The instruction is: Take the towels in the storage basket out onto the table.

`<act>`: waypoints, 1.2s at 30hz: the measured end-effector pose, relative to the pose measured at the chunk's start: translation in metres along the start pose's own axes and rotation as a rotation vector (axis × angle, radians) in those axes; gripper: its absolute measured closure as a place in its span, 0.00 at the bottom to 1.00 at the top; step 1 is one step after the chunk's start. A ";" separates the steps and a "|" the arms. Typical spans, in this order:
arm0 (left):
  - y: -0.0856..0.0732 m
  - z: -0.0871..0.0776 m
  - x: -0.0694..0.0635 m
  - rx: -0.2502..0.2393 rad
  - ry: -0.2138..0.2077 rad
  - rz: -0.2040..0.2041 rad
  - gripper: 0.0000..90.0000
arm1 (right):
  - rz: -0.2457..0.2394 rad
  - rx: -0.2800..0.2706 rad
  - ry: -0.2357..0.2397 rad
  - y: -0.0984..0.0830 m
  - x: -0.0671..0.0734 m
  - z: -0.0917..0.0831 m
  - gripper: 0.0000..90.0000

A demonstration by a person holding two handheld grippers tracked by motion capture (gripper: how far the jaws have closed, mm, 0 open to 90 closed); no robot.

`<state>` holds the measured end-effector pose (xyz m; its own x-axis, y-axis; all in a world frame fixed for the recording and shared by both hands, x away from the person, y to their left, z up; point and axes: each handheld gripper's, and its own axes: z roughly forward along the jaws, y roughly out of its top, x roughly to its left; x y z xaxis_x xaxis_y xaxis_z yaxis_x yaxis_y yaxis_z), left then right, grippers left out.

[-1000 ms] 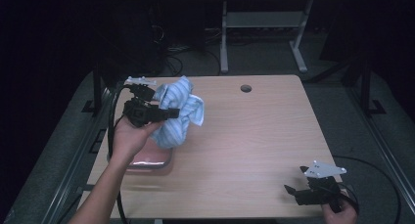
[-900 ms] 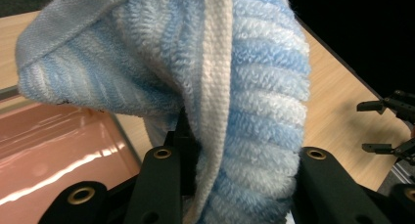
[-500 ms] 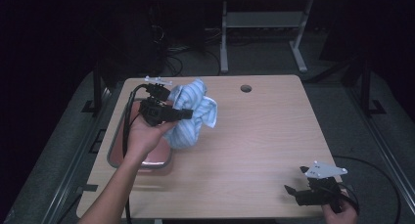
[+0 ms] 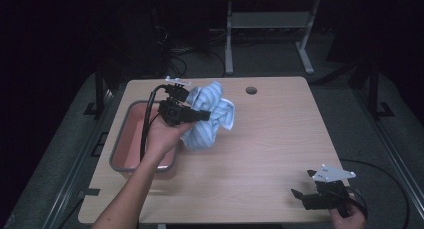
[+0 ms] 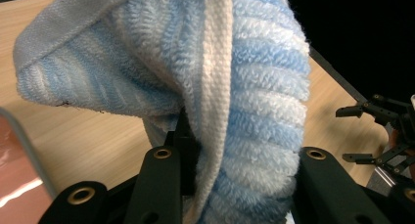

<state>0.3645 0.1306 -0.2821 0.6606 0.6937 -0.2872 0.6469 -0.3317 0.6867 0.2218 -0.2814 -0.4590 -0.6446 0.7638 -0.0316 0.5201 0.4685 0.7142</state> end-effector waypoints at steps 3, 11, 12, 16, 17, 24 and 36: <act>0.003 0.009 -0.005 -0.001 -0.011 0.001 0.74 | -0.002 -0.002 0.003 0.000 -0.001 0.001 0.15; 0.007 0.025 -0.009 0.002 -0.030 0.000 0.74 | -0.003 -0.006 0.004 0.000 -0.001 0.001 0.15; 0.008 0.026 -0.008 0.007 -0.033 0.006 0.74 | -0.003 -0.005 0.005 0.000 -0.002 0.001 0.15; 0.011 0.032 -0.010 0.011 -0.040 0.001 0.74 | -0.001 -0.002 0.004 0.000 -0.002 0.001 0.15; 0.011 0.034 -0.011 0.013 -0.039 0.005 0.74 | -0.004 -0.001 0.002 -0.001 -0.002 0.001 0.15; 0.015 0.045 -0.014 0.018 -0.052 0.003 0.74 | -0.003 -0.002 0.007 -0.001 -0.002 0.002 0.15; 0.020 0.070 -0.015 0.044 -0.067 -0.006 0.74 | 0.003 -0.012 0.009 -0.001 -0.003 0.001 0.15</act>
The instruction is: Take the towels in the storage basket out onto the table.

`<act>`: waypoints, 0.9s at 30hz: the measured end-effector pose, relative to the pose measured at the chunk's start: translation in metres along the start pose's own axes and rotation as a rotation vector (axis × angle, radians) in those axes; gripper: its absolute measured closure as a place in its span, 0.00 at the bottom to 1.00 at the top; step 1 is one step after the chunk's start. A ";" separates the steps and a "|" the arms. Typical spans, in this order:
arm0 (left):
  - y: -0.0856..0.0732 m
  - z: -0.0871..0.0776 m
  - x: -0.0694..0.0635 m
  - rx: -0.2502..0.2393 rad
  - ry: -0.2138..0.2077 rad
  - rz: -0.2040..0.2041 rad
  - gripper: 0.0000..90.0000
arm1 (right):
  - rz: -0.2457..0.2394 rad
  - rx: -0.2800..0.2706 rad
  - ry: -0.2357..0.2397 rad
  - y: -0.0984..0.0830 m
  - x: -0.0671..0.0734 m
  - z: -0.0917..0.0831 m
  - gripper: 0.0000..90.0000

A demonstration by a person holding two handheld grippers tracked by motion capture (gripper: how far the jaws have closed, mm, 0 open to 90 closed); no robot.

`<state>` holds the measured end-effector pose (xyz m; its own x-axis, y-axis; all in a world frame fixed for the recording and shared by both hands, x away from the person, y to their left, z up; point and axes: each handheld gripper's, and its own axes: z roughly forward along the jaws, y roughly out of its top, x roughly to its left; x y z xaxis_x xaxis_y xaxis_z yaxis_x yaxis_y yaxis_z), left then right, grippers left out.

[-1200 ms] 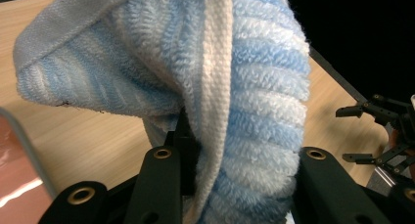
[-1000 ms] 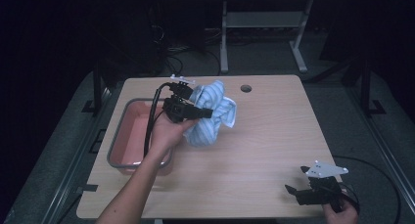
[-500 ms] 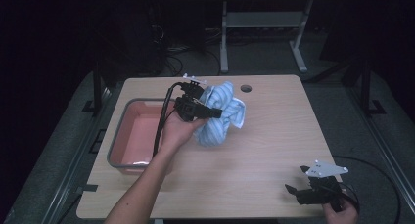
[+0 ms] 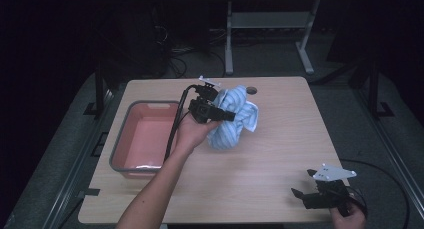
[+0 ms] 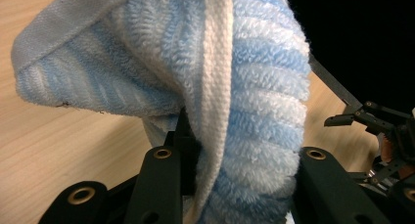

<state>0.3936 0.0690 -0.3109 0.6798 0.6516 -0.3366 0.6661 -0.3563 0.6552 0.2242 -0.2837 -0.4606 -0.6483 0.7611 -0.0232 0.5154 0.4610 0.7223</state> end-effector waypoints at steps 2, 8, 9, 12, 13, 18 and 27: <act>0.001 0.004 0.000 0.008 -0.001 0.002 0.74 | 0.003 -0.001 0.001 0.000 0.000 0.000 0.15; 0.003 0.015 0.001 0.014 -0.006 -0.004 0.74 | 0.006 -0.002 0.001 0.000 -0.001 -0.001 0.15; 0.003 0.015 0.001 0.014 -0.006 -0.004 0.74 | 0.006 -0.003 0.001 0.000 -0.001 -0.001 0.15; 0.002 0.023 0.001 0.035 -0.005 -0.002 0.74 | 0.005 -0.001 0.001 0.000 0.000 0.000 0.15; 0.002 0.023 0.001 0.035 -0.005 -0.002 0.74 | 0.005 -0.001 0.001 0.000 0.000 0.000 0.15; 0.002 0.032 -0.001 0.045 -0.008 0.002 0.74 | 0.009 0.000 0.001 0.001 0.001 -0.001 0.15; 0.002 0.046 -0.004 0.065 -0.006 0.008 0.74 | 0.007 -0.005 0.000 0.001 0.000 -0.001 0.15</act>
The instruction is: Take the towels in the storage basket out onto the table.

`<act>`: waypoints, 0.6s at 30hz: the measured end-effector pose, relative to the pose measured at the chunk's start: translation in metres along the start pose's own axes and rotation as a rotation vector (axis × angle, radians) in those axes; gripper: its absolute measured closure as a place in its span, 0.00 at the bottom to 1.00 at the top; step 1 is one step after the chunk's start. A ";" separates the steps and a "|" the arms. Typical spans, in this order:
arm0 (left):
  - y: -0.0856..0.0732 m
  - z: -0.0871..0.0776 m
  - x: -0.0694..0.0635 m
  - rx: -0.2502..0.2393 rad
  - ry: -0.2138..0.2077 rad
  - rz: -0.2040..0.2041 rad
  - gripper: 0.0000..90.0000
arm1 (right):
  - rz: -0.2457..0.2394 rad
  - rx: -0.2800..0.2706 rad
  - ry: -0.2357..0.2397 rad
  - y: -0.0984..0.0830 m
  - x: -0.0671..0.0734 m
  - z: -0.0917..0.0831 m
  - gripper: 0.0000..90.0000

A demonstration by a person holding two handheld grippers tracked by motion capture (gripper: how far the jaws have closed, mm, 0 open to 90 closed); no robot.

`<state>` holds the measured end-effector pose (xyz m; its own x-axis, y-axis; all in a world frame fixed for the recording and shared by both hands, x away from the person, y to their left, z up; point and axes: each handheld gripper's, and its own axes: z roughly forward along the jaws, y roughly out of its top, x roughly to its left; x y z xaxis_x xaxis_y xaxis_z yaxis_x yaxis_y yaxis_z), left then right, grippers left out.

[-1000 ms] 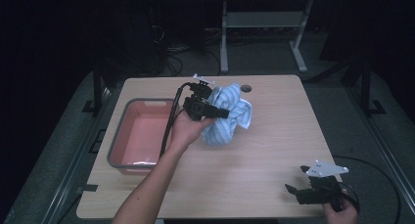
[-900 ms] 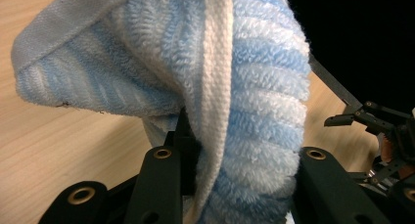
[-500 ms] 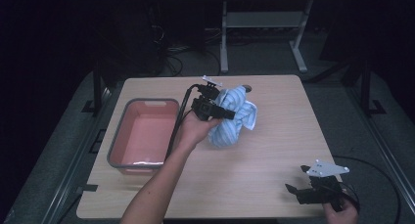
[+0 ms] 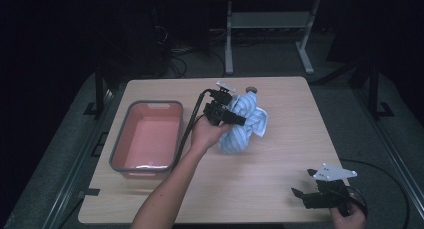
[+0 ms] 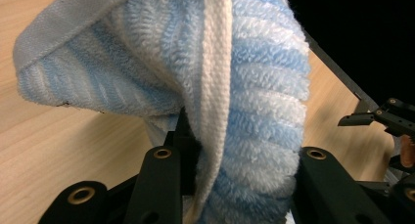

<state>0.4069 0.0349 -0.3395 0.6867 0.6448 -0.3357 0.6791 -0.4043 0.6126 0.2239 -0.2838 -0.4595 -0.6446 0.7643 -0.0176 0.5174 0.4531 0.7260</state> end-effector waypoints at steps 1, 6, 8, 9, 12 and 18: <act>0.000 0.003 0.000 0.000 0.002 -0.005 0.74 | 0.000 -0.001 0.000 0.000 0.000 0.000 0.15; 0.000 0.009 0.000 0.010 0.013 -0.005 0.74 | 0.003 -0.007 0.001 0.000 -0.001 0.000 0.15; 0.000 0.010 0.000 0.014 0.016 0.000 0.74 | 0.003 -0.007 0.000 0.000 -0.001 0.000 0.15; 0.001 0.013 0.000 0.012 0.018 -0.006 0.74 | 0.003 -0.007 0.002 0.000 -0.001 0.000 0.15; 0.001 0.016 0.000 0.020 0.021 -0.004 0.74 | 0.003 -0.006 0.002 0.000 -0.001 0.000 0.15; -0.002 0.030 -0.001 0.030 0.025 -0.016 0.73 | 0.003 -0.011 0.001 0.000 -0.001 0.000 0.15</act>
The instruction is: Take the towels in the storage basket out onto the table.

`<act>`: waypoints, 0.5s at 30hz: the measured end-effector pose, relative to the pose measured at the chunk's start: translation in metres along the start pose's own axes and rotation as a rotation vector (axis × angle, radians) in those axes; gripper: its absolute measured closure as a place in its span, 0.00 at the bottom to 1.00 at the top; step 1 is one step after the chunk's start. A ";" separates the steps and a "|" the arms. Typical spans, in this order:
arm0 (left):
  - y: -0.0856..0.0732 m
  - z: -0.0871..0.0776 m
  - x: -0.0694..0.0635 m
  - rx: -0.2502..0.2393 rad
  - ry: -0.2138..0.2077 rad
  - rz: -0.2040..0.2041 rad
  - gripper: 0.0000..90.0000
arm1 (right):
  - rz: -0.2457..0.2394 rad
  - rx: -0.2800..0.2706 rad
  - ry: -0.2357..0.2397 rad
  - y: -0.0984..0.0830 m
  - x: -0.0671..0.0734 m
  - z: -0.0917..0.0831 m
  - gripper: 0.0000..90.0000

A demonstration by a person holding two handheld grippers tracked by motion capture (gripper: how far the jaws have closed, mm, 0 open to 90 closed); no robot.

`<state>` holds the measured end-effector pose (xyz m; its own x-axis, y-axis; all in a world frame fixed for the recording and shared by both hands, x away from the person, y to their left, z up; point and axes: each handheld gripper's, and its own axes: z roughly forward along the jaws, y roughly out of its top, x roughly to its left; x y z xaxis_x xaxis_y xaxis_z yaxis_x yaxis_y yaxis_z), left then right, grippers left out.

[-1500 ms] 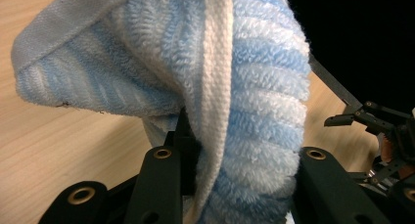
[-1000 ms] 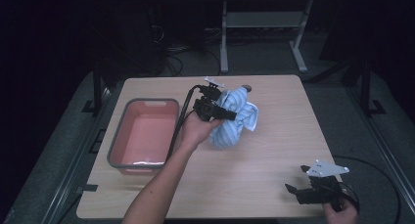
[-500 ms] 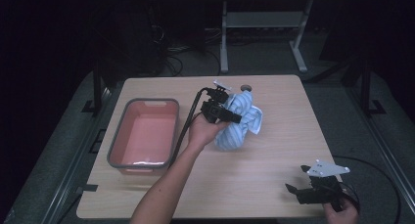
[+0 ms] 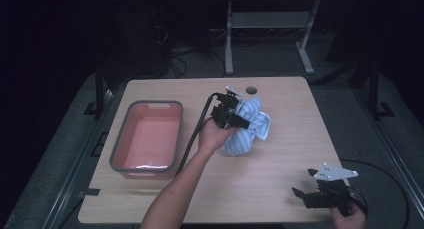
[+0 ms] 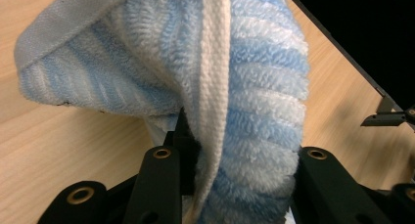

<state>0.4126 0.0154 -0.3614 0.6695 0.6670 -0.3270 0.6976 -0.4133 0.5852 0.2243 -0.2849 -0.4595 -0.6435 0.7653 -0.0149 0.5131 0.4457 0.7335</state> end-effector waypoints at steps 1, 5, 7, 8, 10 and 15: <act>-0.001 0.002 0.000 0.003 0.000 0.001 0.73 | 0.000 0.000 0.000 0.000 0.000 0.000 0.15; -0.003 0.010 0.000 0.007 0.006 -0.002 0.73 | -0.001 -0.001 -0.001 0.000 0.000 0.000 0.15; -0.003 0.013 0.000 0.011 0.010 0.001 0.73 | -0.003 0.002 -0.002 0.000 -0.001 0.000 0.15; -0.003 0.013 0.000 0.011 0.010 0.001 0.73 | -0.002 0.002 -0.004 0.000 -0.001 0.000 0.15; -0.003 0.015 -0.001 0.015 0.010 0.004 0.73 | -0.001 0.000 -0.004 0.000 -0.001 -0.001 0.15; -0.005 0.021 -0.002 0.019 0.004 -0.002 0.72 | -0.004 0.000 -0.003 0.000 -0.001 0.000 0.15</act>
<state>0.4126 0.0030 -0.3792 0.6672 0.6701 -0.3254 0.7038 -0.4240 0.5700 0.2244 -0.2857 -0.4592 -0.6436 0.7651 -0.0201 0.5105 0.4487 0.7335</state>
